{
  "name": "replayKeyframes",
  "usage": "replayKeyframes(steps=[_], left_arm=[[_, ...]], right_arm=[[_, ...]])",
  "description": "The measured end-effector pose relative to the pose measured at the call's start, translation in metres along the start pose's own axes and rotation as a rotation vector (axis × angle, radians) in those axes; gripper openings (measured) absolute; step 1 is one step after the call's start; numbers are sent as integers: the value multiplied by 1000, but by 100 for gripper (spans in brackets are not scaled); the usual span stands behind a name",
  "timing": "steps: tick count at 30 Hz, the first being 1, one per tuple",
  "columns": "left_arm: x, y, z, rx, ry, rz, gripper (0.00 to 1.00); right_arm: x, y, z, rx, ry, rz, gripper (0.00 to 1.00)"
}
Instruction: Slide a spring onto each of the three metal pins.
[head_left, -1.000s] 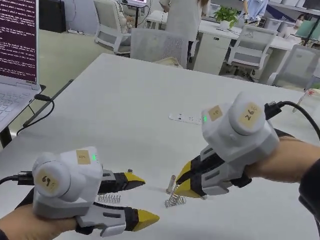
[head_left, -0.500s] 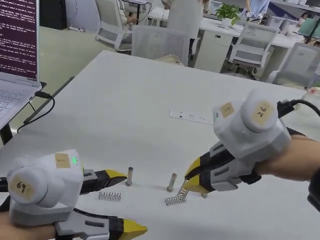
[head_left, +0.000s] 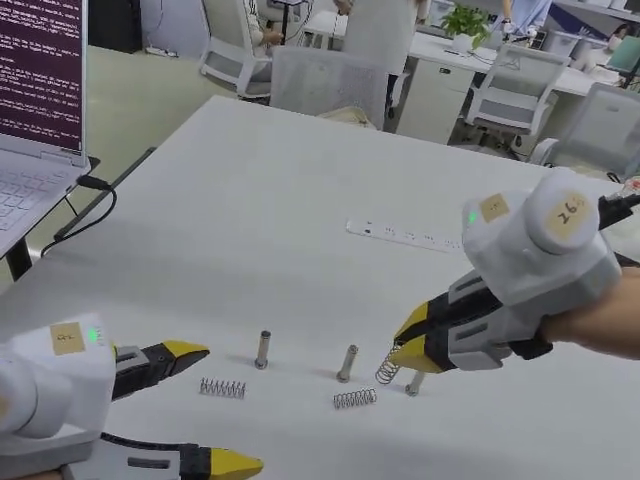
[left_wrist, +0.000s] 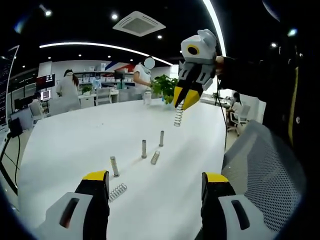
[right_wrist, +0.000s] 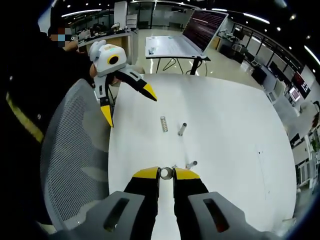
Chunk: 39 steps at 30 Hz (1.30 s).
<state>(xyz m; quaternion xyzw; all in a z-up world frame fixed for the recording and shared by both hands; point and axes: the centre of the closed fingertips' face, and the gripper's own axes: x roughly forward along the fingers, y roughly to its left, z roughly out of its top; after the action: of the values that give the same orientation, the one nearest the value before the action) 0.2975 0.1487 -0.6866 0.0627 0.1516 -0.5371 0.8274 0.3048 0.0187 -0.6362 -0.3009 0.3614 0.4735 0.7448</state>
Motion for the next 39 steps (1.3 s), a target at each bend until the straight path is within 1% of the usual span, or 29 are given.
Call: replayKeyframes(steps=[4,7,11,14,18,21,26,27,30,33,35,39], left_arm=[[-3,4,-3,0,5,25,73],[-5,6,-4,-7,2,36,72],[-8,9,-4,-15,-1,49,72],[-9,10,-4,-15,-1,53,71],[-9,9,-5,-15,1,53,71],[-9,9,-5,-14,2,56,71],[-11,11,-4,-15,0,61,71],[-11,11,-4,-15,2,63,71],[-12,12,-5,-17,3,66,70],[-12,12,-5,-18,6,69,70],[-12,12,-6,-18,9,69,70],[-11,11,-7,-20,16,68,70]], right_arm=[[-6,-6,-2,15,-8,-15,7],[-11,-13,-5,28,-14,-33,7],[-21,-28,-9,51,-18,-66,7],[-27,-38,-13,63,-14,-85,7],[-28,-47,-21,73,7,-97,7],[-25,-54,-31,87,34,-94,7],[-18,-65,-43,105,59,-97,7],[-16,-66,-46,114,69,-91,7],[-10,-69,-51,131,73,-81,7],[-3,-73,-61,145,89,-82,7],[1,-75,-63,158,81,-80,7],[8,-77,-70,179,83,-78,7]])
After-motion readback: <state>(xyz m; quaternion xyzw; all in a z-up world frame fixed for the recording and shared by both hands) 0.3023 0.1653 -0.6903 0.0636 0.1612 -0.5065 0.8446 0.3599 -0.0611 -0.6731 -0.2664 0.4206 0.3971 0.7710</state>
